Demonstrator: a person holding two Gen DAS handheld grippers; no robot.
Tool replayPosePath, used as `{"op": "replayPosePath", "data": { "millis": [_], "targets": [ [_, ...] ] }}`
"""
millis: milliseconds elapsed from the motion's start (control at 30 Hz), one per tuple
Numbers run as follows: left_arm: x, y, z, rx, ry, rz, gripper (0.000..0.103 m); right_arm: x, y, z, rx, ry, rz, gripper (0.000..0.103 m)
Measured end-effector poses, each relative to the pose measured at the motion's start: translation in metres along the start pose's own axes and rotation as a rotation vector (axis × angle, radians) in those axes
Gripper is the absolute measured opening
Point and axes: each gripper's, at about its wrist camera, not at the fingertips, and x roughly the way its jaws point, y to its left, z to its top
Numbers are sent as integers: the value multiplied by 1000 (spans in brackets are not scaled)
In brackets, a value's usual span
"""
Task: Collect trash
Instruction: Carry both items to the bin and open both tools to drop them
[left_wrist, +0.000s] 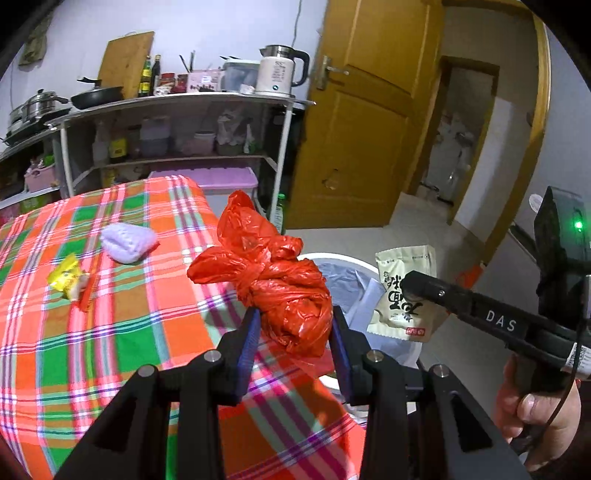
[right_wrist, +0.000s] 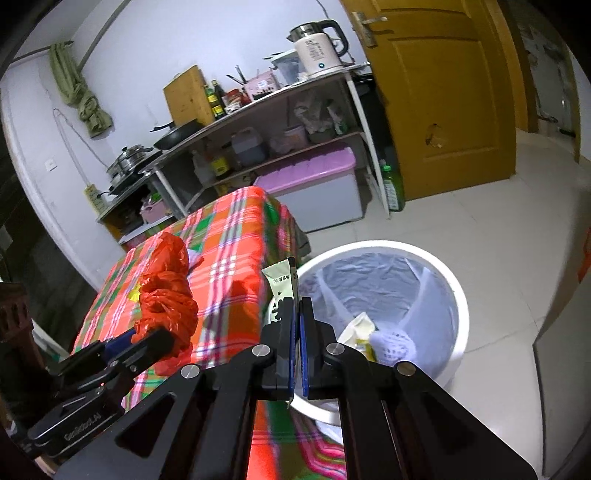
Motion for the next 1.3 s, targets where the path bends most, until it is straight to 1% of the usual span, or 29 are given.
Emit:
{"op": "replayPosePath", "data": {
  "millis": [233,533,733,900,1000,1100,1300],
  "targets": [
    [25,-12,-4,23,50,-33,39,10,-22,-5,38,31,-25,2],
    [57,-23,-10,45,124,-77,39,32,-46,-11,78,95,-49,2],
    [73,-26,-13,39,170,-110,40,46,-58,-14,103,141,-53,2],
    [81,-23,-14,14,197,-121,41,55,-64,-19,121,177,-50,3],
    [80,-21,-13,2,203,-127,48,57,-65,-22,124,185,-55,7],
    [78,-19,-13,-4,199,-125,49,57,-67,-22,125,184,-58,14],
    [62,-11,-11,-25,159,-108,49,47,-62,-18,120,164,-59,15]
  ]
}}
